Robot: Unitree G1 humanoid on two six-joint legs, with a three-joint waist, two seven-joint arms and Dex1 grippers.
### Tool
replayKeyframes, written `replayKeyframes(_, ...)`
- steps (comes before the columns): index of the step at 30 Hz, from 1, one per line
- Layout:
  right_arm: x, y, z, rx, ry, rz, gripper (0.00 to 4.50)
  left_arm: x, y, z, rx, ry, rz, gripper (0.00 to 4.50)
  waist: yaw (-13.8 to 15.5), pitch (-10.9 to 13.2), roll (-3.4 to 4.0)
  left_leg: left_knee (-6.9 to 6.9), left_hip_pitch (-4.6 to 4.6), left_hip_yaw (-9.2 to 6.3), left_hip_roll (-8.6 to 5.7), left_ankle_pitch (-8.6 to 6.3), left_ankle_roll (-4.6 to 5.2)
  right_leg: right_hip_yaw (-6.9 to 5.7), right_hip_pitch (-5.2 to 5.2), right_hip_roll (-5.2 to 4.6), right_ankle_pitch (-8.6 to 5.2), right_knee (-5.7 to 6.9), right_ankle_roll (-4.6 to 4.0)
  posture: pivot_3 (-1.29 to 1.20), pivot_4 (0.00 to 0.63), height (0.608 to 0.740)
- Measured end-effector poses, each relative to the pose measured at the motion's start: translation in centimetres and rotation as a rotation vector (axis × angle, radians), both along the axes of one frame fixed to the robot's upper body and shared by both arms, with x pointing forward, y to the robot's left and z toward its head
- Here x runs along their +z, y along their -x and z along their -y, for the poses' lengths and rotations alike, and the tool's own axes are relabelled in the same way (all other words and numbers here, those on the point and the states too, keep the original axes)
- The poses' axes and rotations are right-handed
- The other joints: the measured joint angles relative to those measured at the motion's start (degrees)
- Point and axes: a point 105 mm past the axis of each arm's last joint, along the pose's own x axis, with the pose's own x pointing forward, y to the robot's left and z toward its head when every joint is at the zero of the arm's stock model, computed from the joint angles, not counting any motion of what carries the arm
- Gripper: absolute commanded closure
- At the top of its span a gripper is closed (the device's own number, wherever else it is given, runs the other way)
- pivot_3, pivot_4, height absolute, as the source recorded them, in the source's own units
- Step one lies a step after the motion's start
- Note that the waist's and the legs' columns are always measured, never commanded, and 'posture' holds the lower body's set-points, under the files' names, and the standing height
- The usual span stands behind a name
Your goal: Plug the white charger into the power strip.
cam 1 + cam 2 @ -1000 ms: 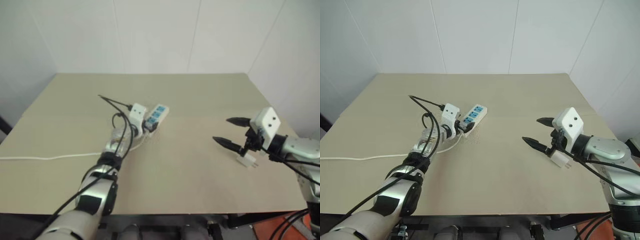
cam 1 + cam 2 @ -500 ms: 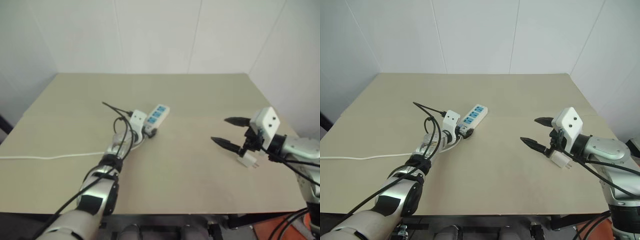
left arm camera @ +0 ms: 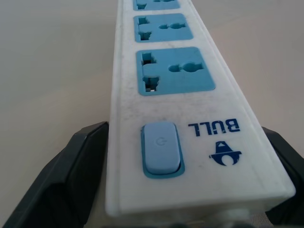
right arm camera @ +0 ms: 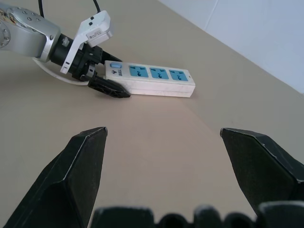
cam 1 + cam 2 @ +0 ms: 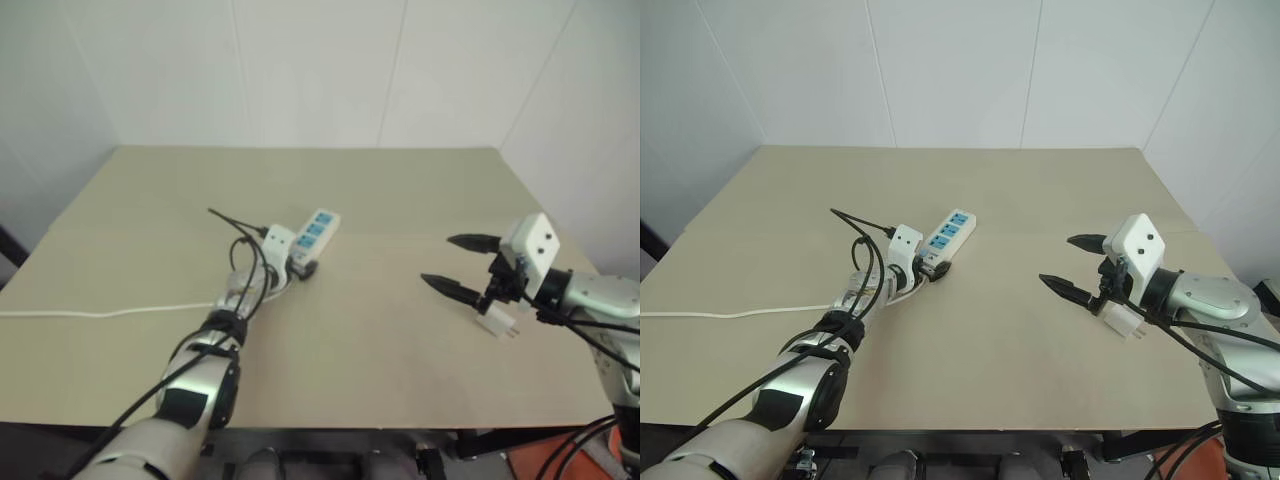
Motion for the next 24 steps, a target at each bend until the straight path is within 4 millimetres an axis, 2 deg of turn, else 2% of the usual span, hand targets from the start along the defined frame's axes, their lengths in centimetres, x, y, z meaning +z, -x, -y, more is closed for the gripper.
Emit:
replayKeyframes(7,0.0,0.2,-0.3,0.005,0.005,-0.005,0.0,0.0,0.3,0.9,-0.034,-0.022,0.041,0.02,0.5,0.0,0.0,0.0,-0.01,0.0,0.0,0.0,0.0,-0.01,0.0,0.0,0.0,-0.01,-0.01,0.0,0.15,0.74)
replayKeyframes(17,0.2,0.4,-0.6,0.017,0.006,0.001,0.0,-0.7,0.4,1.4,0.014,0.067,-0.018,0.02,0.93,-0.05,0.05,0.02,0.06,0.0,-0.01,0.0,0.0,-0.01,0.07,-0.01,-0.06,0.0,0.09,0.0,0.15,0.74)
replayKeyframes(20,0.3,0.5,-0.6,0.023,-0.007,-0.005,0.0,-0.8,0.4,1.5,0.024,0.071,-0.029,0.54,0.9,-0.12,0.11,0.02,0.11,-0.01,-0.01,0.0,0.0,-0.01,0.11,-0.01,-0.16,0.01,0.27,0.0,0.15,0.74)
replayKeyframes(22,0.4,0.6,-0.7,0.027,-0.016,-0.006,0.0,-1.0,0.4,1.5,0.031,0.074,-0.045,1.07,0.94,-0.21,0.21,0.02,0.11,-0.01,-0.01,0.0,0.0,-0.01,0.11,-0.01,-0.17,0.02,0.28,0.0,0.15,0.74)
replayKeyframes(24,0.7,0.8,-0.8,0.035,-0.018,0.003,0.0,-1.0,0.4,1.5,0.032,0.077,-0.048,1.17,0.95,-0.27,0.27,0.02,0.11,-0.02,-0.02,0.0,0.0,-0.01,0.11,-0.01,-0.17,0.02,0.29,0.0,0.15,0.74)
